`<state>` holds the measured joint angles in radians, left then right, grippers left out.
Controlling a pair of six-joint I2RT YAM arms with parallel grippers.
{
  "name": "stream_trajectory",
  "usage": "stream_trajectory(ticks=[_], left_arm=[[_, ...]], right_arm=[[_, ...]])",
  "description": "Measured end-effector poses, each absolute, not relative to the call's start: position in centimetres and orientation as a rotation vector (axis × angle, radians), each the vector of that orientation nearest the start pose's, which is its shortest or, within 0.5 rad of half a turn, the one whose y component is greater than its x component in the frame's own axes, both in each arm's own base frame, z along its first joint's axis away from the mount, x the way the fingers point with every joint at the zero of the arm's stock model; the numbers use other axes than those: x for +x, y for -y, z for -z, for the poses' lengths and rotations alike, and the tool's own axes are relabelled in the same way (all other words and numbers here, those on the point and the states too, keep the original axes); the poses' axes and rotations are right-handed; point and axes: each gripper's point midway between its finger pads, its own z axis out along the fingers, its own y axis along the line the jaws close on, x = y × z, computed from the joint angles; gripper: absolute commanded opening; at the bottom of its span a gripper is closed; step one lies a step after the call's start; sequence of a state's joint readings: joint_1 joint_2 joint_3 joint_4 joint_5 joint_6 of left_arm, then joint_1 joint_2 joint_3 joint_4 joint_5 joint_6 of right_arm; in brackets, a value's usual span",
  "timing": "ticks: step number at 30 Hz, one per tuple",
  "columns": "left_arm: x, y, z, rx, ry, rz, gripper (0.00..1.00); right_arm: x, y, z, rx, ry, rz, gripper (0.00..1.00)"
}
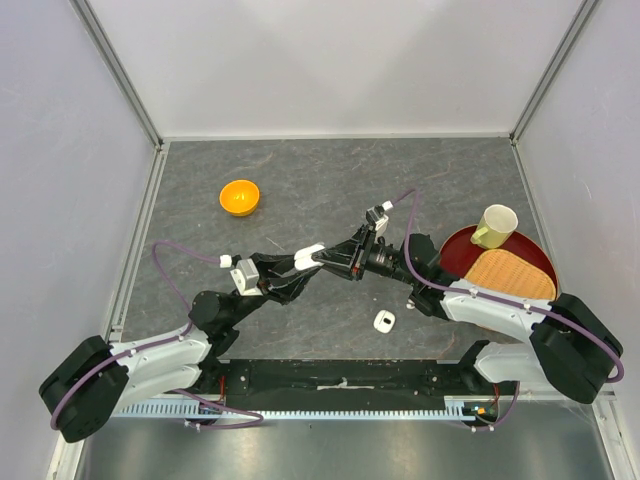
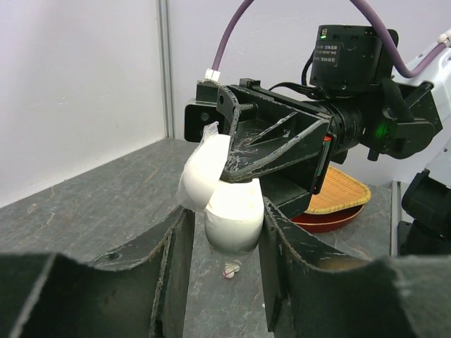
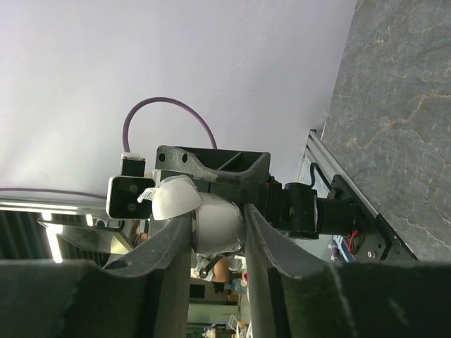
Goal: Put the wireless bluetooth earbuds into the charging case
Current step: Open the charging case.
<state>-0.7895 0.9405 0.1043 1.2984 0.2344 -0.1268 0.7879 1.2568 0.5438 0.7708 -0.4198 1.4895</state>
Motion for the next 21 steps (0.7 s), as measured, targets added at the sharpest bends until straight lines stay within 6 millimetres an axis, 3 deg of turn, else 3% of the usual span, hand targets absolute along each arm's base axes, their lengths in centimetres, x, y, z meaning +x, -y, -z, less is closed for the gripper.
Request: stream_trajectory(ticks=[2,9,12,15,17,20,21], left_arm=[[18.55,25.20,-25.68,0.581,-1.018,0.944,0.44],[18.36,25.32,-25.67,0.581,-1.020,0.959,0.08],[18.41,25.30,-25.65,0.579,-1.022,0.958,0.03],[18.41,25.31,-25.58,0.580,-1.024,0.958,0.02],[18.41,25.32,-25.53,0.581,-1.026,0.958,0.02],[18.42,25.33,-25.45,0.582,-1.029,0.958,0.02],[18.44,25.34,-25.40,0.582,-1.032,0.958,0.02]], right_arm=[[19.06,-34.66,-25.88,0.256,-1.942,-2.010,0.11],[19.32,-34.68,-25.85,0.275,-1.929,-2.017,0.13],[19.37,-34.72,-25.79,0.280,-1.931,-2.022,0.15],[19.36,-34.70,-25.67,0.284,-1.932,-2.023,0.26],[19.36,-34.68,-25.62,0.284,-1.932,-2.022,0.27],[19.39,-34.68,-25.49,0.284,-1.936,-2.015,0.43],[19.41,-34.65,-25.44,0.284,-1.937,-2.009,0.53]])
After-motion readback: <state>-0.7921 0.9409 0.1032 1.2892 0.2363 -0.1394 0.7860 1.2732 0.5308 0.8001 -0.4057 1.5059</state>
